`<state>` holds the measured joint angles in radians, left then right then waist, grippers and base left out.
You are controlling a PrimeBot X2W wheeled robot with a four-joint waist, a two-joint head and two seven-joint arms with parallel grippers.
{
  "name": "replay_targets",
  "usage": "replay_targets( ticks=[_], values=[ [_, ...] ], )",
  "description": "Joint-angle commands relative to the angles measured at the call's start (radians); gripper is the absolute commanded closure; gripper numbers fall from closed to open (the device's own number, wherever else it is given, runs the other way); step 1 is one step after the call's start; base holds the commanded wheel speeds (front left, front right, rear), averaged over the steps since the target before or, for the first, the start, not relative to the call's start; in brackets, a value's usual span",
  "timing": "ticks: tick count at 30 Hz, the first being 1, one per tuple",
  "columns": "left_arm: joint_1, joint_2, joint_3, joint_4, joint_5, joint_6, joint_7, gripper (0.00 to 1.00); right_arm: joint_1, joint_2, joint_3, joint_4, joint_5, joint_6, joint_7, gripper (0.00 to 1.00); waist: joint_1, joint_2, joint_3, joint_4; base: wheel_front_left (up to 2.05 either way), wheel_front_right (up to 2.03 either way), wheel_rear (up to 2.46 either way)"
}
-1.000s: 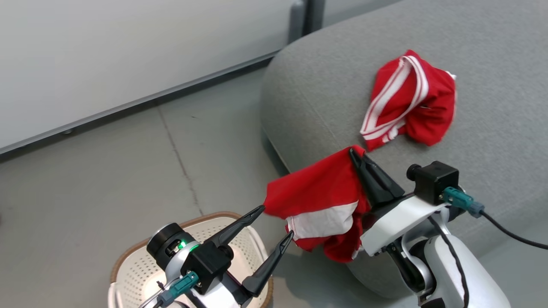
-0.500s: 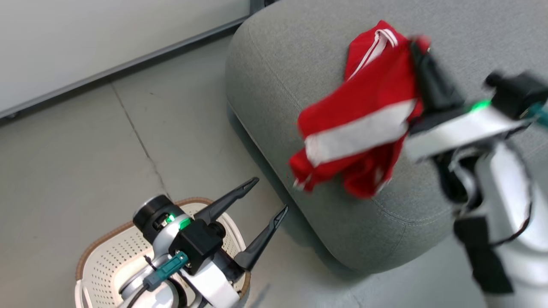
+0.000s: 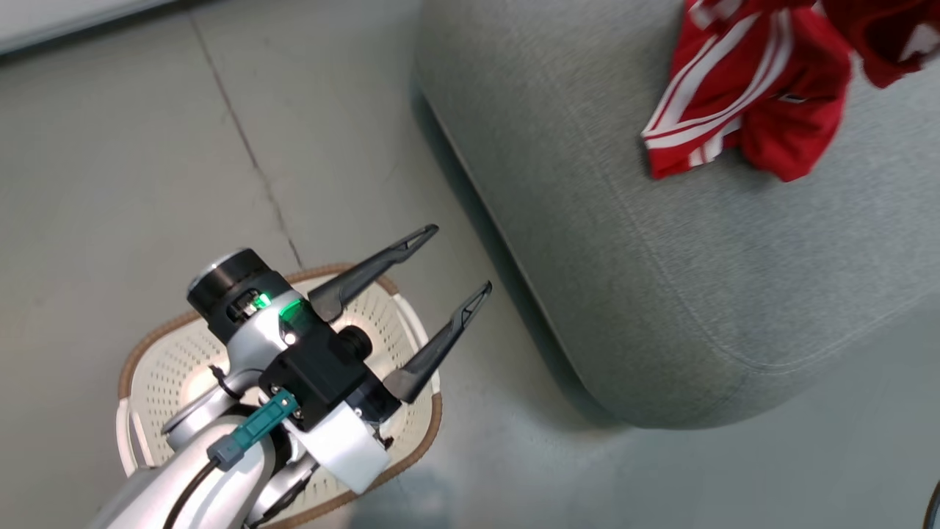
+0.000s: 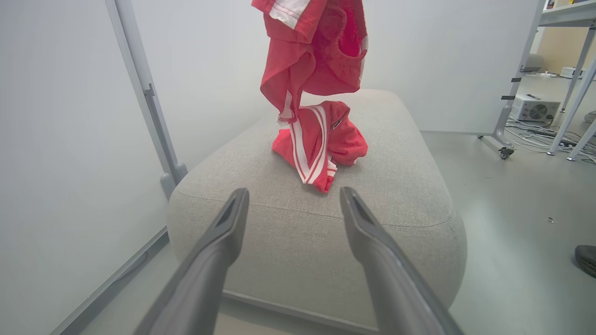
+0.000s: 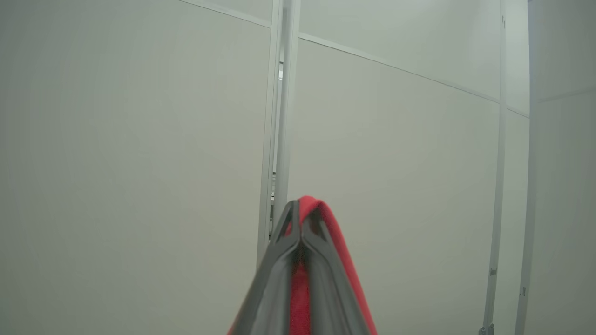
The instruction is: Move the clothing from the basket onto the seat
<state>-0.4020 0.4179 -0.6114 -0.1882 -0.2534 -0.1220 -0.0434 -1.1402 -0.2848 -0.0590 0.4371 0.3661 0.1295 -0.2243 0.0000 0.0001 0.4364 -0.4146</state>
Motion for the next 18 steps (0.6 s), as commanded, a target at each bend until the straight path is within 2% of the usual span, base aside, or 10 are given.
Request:
replay_targets(
  ticks=[1,7,13,18],
  values=[
    [-0.027,0.011,0.0,-0.01,0.006,-0.004,0.003,0.0,-0.019,-0.011,-0.008,0.036,-0.009,0.002,-0.015,1.0,0.0,-0.0001,0.072,0.039,0.0,0.0,0.0],
    [-0.07,0.027,-0.01,-0.035,0.01,-0.006,0.01,0.0,-0.05,-0.03,-0.017,0.18,-0.02,0.002,-0.033,1.0,0.0,-0.0001,0.155,0.061,0.0,0.0,0.0],
    [-0.098,0.039,-0.008,-0.049,0.017,-0.006,0.014,0.0,0.015,0.022,-0.005,0.313,0.013,0.001,-0.043,1.0,0.0,-0.0001,0.218,0.06,0.0,0.0,0.0],
    [-0.107,0.045,-0.005,-0.048,0.013,-0.005,0.011,0.0,0.107,0.079,-0.013,0.339,0.036,0.002,-0.043,1.0,0.0,-0.0001,0.237,0.056,0.0,0.0,0.0]
  ],
)
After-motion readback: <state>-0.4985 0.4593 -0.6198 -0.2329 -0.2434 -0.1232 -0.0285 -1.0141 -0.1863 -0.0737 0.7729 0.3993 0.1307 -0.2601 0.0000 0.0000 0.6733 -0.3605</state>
